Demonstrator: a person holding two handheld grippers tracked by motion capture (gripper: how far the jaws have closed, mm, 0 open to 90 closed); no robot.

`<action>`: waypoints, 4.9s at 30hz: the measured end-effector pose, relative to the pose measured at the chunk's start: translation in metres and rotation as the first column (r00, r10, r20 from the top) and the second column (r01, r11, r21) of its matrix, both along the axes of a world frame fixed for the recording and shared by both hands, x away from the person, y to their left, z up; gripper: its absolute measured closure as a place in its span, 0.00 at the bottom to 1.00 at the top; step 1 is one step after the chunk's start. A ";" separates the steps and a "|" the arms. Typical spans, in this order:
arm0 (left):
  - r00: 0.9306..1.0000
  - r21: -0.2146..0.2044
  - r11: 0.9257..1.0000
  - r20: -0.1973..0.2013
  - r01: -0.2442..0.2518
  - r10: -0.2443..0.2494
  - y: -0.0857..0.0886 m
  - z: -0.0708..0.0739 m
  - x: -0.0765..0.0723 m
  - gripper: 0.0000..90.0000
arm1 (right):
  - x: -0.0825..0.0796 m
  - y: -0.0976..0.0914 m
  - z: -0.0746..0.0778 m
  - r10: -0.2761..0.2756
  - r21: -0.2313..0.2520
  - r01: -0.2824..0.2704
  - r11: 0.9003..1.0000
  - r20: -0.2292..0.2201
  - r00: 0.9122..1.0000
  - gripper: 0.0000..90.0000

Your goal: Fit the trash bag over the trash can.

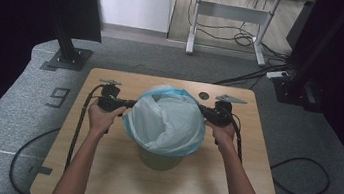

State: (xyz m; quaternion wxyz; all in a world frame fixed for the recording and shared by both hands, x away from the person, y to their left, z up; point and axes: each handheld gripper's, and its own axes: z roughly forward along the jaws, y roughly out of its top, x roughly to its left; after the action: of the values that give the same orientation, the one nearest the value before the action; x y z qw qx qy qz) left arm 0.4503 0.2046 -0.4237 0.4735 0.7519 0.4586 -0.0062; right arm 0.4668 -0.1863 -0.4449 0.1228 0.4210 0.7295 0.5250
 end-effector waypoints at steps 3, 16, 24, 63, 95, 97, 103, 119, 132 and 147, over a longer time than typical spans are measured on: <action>0.999 0.001 1.000 -0.032 0.014 -0.014 -0.001 -0.005 0.001 1.00 | 0.000 0.001 -0.003 -0.004 -0.013 0.004 1.000 -0.021 1.000 0.99; 0.996 0.054 0.998 -0.082 0.031 -0.027 -0.002 -0.018 -0.002 1.00 | -0.007 0.009 -0.020 -0.006 -0.103 0.000 0.995 -0.060 0.998 0.99; 0.995 0.072 0.996 -0.090 0.053 -0.046 0.001 -0.027 -0.017 1.00 | -0.017 -0.002 -0.033 -0.015 -0.097 0.007 0.995 -0.090 0.996 0.99; 1.000 0.042 0.999 0.022 -0.003 0.002 0.015 -0.020 -0.037 1.00 | -0.150 -0.010 -0.001 0.231 0.035 -0.240 0.970 0.164 0.959 0.48; 1.000 0.005 1.000 0.015 -0.009 0.009 0.018 -0.019 -0.038 1.00 | -0.178 0.011 0.001 0.235 -0.012 -0.236 0.972 0.177 0.956 0.70; 1.000 0.002 1.000 0.016 -0.009 0.009 0.019 -0.018 -0.038 1.00 | -0.179 0.012 0.002 0.226 -0.021 -0.227 0.974 0.191 0.955 0.76; 1.000 0.000 1.000 0.014 -0.007 0.007 0.019 -0.019 -0.039 1.00 | -0.181 0.011 0.007 0.240 -0.037 -0.238 0.971 0.208 0.948 0.96; 1.000 0.000 1.000 -0.009 0.003 -0.003 0.018 -0.035 -0.040 1.00 | -0.171 0.003 -0.034 0.294 -0.040 -0.292 0.956 0.114 0.949 0.99; 0.998 0.034 0.999 -0.063 0.025 -0.023 0.011 -0.063 -0.041 1.00 | -0.162 0.006 -0.074 0.298 -0.107 -0.296 0.949 0.007 0.955 0.99; 0.998 -0.002 0.999 -0.032 0.050 -0.050 0.008 -0.049 -0.053 0.99 | -0.177 0.003 -0.011 0.208 0.023 -0.215 0.976 0.164 0.964 0.48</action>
State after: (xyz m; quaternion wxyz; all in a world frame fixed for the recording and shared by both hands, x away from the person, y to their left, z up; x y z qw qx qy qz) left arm 0.3973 0.2130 -0.4730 0.4665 0.7626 0.4471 -0.0303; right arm 0.2894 -0.1831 -0.4558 0.1157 0.2995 0.7473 0.5817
